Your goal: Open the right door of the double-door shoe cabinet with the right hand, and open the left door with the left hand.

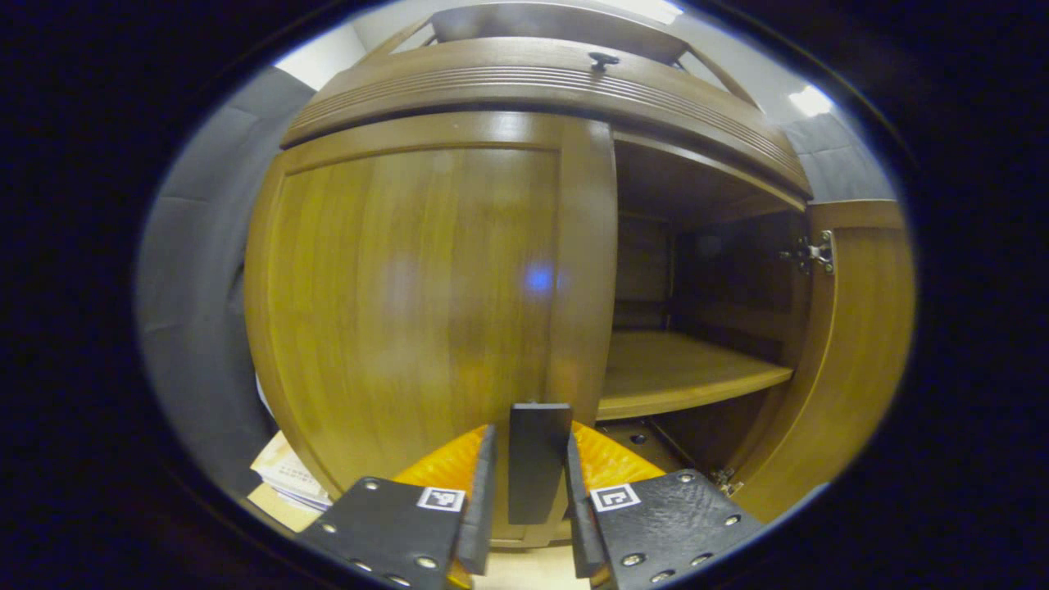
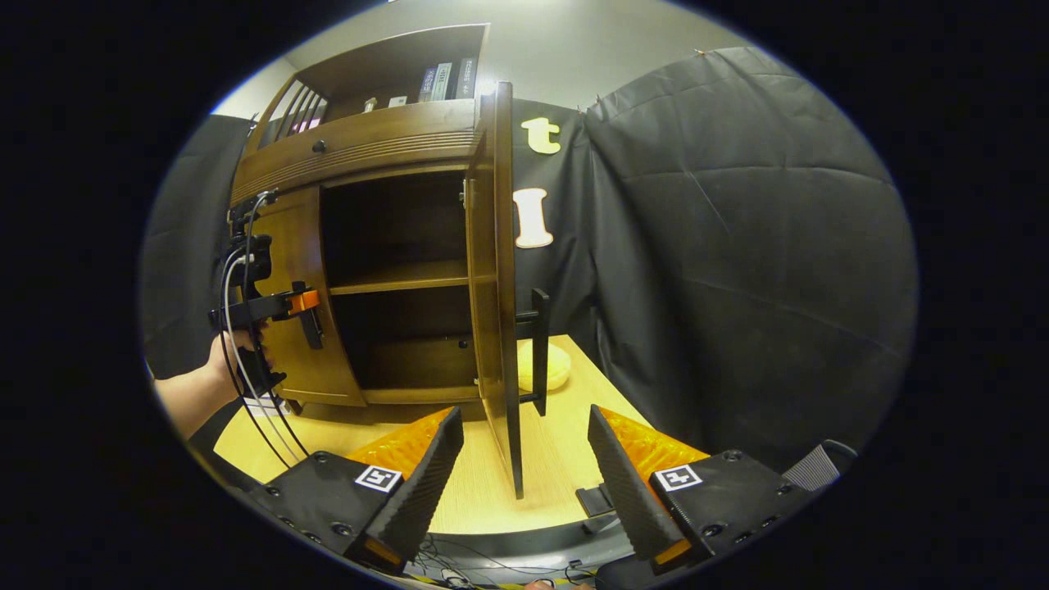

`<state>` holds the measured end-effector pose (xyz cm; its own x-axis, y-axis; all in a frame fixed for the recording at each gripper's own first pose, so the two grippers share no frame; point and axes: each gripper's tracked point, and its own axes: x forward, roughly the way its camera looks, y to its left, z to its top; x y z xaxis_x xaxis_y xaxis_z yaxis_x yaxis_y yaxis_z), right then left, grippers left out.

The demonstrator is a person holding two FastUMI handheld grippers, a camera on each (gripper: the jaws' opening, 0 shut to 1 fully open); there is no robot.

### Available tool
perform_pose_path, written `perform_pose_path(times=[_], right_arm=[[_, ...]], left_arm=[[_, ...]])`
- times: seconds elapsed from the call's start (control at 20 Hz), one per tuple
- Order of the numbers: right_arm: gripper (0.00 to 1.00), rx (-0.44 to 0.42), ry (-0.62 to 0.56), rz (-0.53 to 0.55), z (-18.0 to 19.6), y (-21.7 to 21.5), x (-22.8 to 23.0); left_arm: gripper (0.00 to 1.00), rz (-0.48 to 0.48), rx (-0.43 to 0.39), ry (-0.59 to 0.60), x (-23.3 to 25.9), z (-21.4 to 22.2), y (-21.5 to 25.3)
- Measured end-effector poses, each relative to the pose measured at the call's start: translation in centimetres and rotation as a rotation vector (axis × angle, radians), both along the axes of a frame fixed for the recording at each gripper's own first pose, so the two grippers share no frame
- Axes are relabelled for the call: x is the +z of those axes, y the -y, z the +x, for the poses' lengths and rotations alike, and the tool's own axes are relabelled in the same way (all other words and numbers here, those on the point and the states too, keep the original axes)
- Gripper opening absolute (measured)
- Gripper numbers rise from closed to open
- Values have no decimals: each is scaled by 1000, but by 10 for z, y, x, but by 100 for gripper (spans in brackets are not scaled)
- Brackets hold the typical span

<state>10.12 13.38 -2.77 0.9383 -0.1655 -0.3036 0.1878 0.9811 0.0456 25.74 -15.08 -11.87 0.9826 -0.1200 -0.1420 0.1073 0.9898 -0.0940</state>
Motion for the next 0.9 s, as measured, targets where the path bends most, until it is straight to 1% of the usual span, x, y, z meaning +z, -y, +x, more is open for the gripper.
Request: perform_pose_path(times=[0.15, 0.2, 0.3, 0.4, 0.65, 0.75, 0.85, 0.9], right_arm=[[93, 0, 4, -12, 5, -8, 5], [93, 1, 7, -15, 5, -10, 6], [93, 7, 10, -17, 6, -15, 6], [93, 12, 13, -18, 6, -19, 7], [93, 18, 40, -25, 7, -29, 14], [93, 22, 42, -22, 8, -35, 13], [93, 23, 46, -21, 8, -39, 13], [93, 22, 51, -19, 6, -41, 12]], left_arm=[[38, -9, -1, 3, 0, 4, 2], [31, 12, -7, 3, -3, 1, 1], [31, 54, -11, 6, -6, 1, -2], [23, 37, -5, 6, -6, 3, -1], [20, 28, -34, -1, -6, -1, 0], [22, 28, -42, 4, -5, -3, -1], [22, 19, -52, 5, -5, -11, -2], [20, 15, -60, 6, -5, -16, -3]])
